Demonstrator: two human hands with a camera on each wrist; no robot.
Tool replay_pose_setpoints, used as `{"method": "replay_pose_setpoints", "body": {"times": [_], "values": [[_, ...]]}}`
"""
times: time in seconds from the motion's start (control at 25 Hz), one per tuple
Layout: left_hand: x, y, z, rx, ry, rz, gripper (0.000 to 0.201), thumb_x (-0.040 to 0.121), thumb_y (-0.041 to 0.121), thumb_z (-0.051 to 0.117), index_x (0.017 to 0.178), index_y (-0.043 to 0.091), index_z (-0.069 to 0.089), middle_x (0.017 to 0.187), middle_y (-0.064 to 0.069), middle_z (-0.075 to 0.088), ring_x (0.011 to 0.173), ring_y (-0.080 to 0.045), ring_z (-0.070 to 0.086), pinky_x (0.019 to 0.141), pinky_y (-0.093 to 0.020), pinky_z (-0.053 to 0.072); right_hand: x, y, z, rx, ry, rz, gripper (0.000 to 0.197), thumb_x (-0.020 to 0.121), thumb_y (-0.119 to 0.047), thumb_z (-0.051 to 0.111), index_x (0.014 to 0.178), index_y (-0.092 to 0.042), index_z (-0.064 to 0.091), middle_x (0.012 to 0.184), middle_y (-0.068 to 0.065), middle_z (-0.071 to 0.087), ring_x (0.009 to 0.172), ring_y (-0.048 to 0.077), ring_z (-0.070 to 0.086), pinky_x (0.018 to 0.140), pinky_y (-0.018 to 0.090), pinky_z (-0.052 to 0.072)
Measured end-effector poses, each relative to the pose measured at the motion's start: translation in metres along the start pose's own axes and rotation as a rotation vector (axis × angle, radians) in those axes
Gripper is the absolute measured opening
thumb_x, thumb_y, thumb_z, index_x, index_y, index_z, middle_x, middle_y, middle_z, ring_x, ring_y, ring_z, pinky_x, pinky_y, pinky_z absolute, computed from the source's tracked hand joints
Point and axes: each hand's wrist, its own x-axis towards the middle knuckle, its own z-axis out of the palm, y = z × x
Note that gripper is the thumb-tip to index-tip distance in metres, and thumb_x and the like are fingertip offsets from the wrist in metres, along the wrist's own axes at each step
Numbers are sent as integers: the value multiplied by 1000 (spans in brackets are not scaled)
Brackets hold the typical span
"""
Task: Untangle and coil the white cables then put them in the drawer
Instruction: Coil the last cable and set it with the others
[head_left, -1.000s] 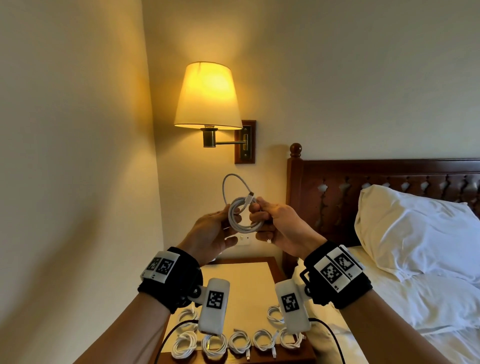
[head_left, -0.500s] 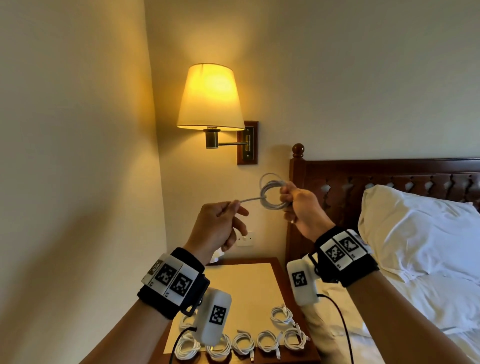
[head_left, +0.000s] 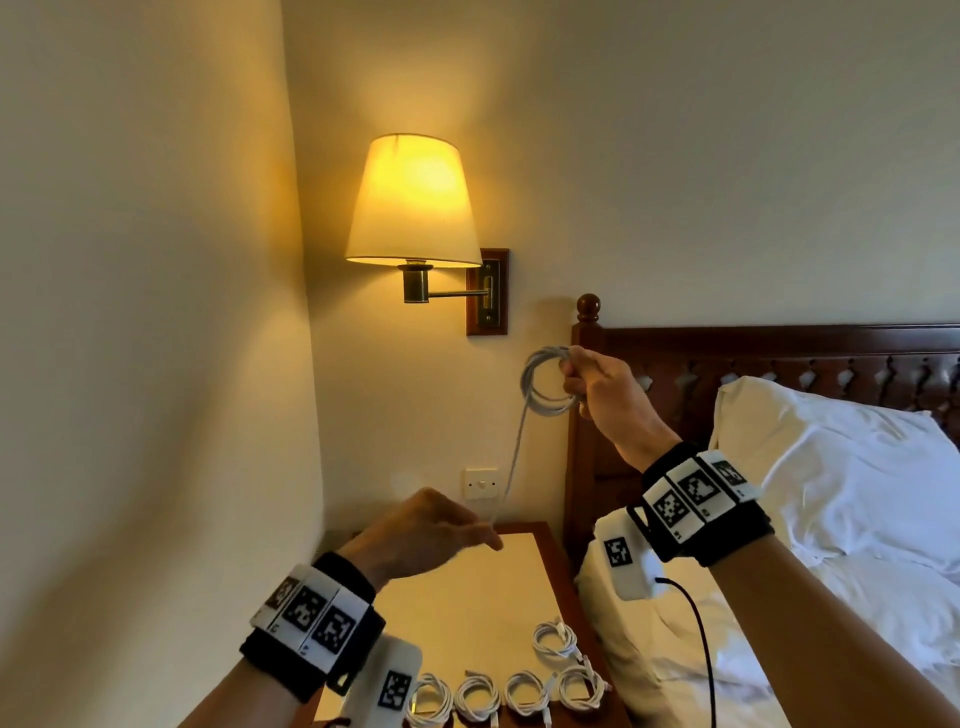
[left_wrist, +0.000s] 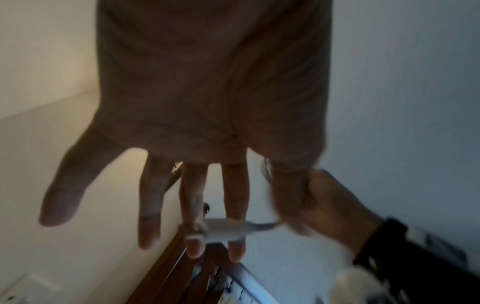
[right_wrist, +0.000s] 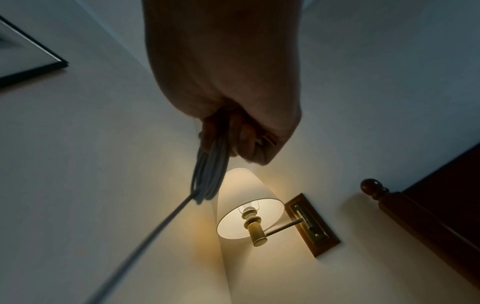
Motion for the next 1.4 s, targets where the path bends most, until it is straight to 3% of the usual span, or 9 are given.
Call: {"method": "replay_pose_setpoints", "body": {"times": [0.12, 0.24, 0.36, 0.56, 0.72, 0.88, 1.04, 1.16, 1.4], "values": [[-10, 23, -22, -309, -11, 107, 68, 73, 74, 50, 110, 21, 72, 117, 4, 69, 105, -16, 62, 97, -41, 45, -6, -9, 8, -143, -188, -106, 38, 107, -27, 29, 79, -18, 53, 61, -10, 44, 52, 1, 37, 56, 17, 32], [-9, 50, -45, -577, 333, 213, 76, 91, 69, 22, 108, 13, 69, 108, -4, 70, 76, -21, 57, 67, -32, 43, -11, -15, 7, -78, -398, -117, 38, 107, -22, 26, 79, -17, 51, 60, -12, 42, 53, 3, 34, 53, 16, 31], [-1, 64, -35, -404, 353, 197, 47, 100, 50, 34, 114, 18, 65, 87, -5, 65, 60, -15, 45, 52, -26, 36, -15, -21, 16, -41, -539, -127, 36, 106, -21, 26, 81, -16, 52, 63, -10, 42, 55, 3, 34, 53, 16, 31], [7, 72, -26, -360, 359, 133, 41, 100, 43, 39, 87, 13, 65, 63, 3, 49, 50, -7, 38, 49, -23, 33, -20, -15, 28, -173, -447, -158, 33, 106, -25, 33, 96, -11, 62, 68, -8, 53, 56, 2, 43, 54, 17, 36], [11, 67, -17, -339, 452, 126, 37, 101, 42, 37, 76, 19, 52, 65, 1, 42, 57, -12, 37, 52, -23, 33, -22, -7, 36, -190, -170, -117, 29, 104, -22, 41, 131, -12, 47, 109, 3, 58, 72, 4, 57, 62, 18, 50], [15, 63, -16, -472, 545, 98, 34, 103, 34, 36, 80, 15, 51, 61, 3, 40, 49, -8, 33, 46, -22, 30, -44, -6, 41, -391, -93, -495, 46, 86, 1, 56, 126, -23, 55, 133, -2, 48, 124, 8, 47, 104, 32, 46], [16, 54, -23, -527, 596, 147, 26, 101, 31, 43, 92, 11, 58, 72, 4, 53, 61, -9, 49, 55, -23, 43, -79, -13, 41, -234, -263, -747, 29, 76, -10, 60, 101, -16, 74, 115, 1, 62, 114, 24, 53, 94, 36, 45], [16, 56, -24, -646, 604, 124, 28, 101, 34, 42, 83, 15, 53, 68, 1, 45, 59, -11, 40, 50, -24, 35, -85, -11, 42, -64, -109, -637, 20, 91, -12, 64, 109, -10, 71, 101, 2, 67, 93, 21, 64, 79, 32, 54], [8, 63, -20, -644, 525, 121, 37, 102, 42, 36, 78, 17, 50, 61, 5, 34, 53, -9, 29, 47, -22, 26, -59, 8, 33, 341, 273, 107, 18, 89, -8, 66, 107, -3, 68, 82, 10, 75, 77, 22, 73, 75, 33, 59]]}}
